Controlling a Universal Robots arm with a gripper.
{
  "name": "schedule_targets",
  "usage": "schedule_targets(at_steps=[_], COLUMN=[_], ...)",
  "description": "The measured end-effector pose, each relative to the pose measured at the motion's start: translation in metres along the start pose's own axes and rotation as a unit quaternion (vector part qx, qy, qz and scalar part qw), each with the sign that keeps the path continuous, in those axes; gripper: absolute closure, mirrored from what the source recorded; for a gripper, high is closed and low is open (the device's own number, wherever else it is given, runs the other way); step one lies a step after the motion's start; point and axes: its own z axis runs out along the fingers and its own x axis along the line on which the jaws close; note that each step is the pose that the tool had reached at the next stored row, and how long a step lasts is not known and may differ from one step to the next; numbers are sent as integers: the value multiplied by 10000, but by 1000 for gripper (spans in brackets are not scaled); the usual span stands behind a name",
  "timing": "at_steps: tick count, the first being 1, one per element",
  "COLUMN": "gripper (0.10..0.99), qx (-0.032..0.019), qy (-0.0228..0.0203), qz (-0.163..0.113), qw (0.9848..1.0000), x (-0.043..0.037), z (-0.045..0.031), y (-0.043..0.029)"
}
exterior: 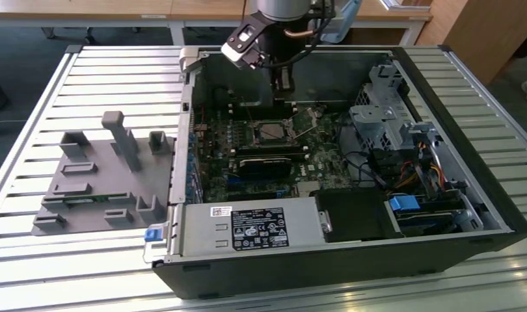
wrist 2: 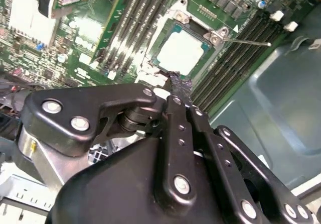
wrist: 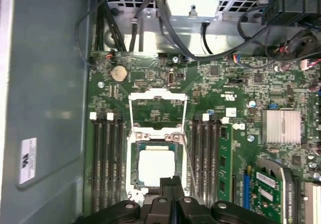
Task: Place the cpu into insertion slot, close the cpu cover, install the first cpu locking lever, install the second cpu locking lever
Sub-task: 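Close the cpu cover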
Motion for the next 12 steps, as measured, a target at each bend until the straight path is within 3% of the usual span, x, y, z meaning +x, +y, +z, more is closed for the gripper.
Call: schedule_targets(at_steps=[5, 11, 12], gripper=[980, 980, 980], qx=[2, 29, 41], qy=[1, 5, 35], qz=[0, 0, 1], qw=[10000, 10000, 10000], x=[-46, -48, -49], z=[4, 22, 24], y=[45, 247, 271])
